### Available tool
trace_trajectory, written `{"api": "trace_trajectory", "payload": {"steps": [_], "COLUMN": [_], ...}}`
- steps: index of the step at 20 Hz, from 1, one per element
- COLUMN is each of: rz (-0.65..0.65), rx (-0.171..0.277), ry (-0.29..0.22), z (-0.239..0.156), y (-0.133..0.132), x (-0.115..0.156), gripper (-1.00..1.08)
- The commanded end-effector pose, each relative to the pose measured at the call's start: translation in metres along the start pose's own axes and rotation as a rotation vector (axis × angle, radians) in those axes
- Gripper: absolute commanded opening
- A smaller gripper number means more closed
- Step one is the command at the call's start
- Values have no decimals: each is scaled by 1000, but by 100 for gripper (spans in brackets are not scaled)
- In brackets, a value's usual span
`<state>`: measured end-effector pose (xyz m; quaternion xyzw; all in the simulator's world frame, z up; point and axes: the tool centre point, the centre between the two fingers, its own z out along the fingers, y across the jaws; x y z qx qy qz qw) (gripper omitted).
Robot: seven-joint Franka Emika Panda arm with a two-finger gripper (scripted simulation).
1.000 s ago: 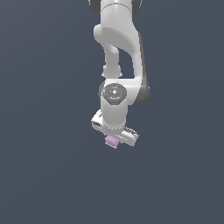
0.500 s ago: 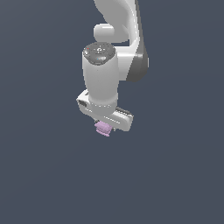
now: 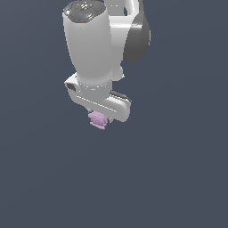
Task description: Pick up the object and move it to a goal position.
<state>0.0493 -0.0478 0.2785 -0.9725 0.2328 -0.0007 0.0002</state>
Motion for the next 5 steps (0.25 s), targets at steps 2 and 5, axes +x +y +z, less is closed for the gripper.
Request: {"api": "trace_trajectory", "payload": {"steps": [2,5], "rz": [-1,-1], "rx": [-1,-1], "ry": [-1,-1], "z": [-8,-8], "y": [2,2], "x": [1,2], "gripper": [-100,-100]}}
